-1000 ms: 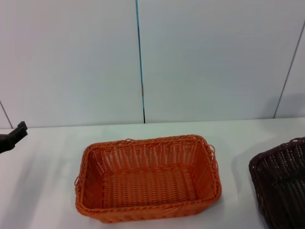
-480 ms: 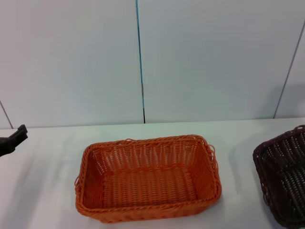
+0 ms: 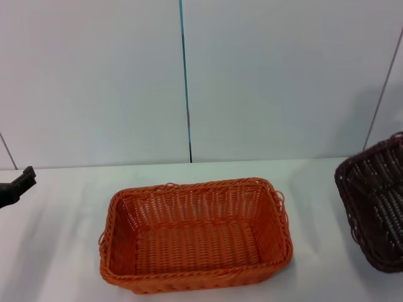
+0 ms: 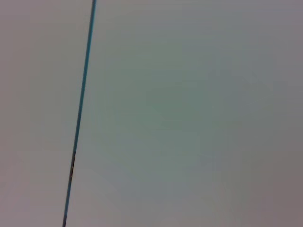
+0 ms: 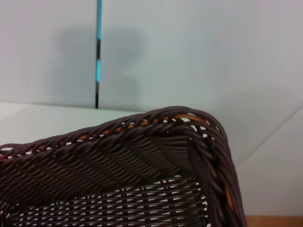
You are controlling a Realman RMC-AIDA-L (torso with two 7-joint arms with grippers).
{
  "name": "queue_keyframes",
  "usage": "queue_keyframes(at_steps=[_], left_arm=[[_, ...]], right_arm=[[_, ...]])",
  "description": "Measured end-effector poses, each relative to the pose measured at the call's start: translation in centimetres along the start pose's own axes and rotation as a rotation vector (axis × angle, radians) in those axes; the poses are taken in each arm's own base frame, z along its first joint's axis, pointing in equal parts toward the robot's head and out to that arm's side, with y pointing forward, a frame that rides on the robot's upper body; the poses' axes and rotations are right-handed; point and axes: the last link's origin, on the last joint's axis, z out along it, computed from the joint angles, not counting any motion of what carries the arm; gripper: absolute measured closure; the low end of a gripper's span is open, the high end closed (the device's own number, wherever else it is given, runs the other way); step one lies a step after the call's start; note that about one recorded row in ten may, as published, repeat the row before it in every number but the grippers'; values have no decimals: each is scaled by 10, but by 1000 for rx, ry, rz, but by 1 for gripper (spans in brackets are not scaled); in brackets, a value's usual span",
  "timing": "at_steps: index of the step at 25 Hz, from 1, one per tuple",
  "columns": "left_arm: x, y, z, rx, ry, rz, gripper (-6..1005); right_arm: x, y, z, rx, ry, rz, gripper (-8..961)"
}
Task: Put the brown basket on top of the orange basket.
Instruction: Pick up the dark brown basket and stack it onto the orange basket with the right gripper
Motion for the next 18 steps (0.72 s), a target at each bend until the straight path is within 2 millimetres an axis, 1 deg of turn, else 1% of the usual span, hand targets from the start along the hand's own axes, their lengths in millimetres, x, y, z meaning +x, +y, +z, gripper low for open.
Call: queue_keyframes(at_steps=[6,11,14,18], left_arm=[[-1,0,0,-2,-5,4,110],[1,1,2,-6,-3,11,110],[3,2,3,-9,-1,16,110],[4,3,4,-10,-1,20,110]], right_arm=[[13,-10,-6,23,-1,-25,819],[19,-20,-16,57,-60,-48,819],[23,-24,-25,73,-105,-59,819],[27,-24,-29,67,-121,-53,819]])
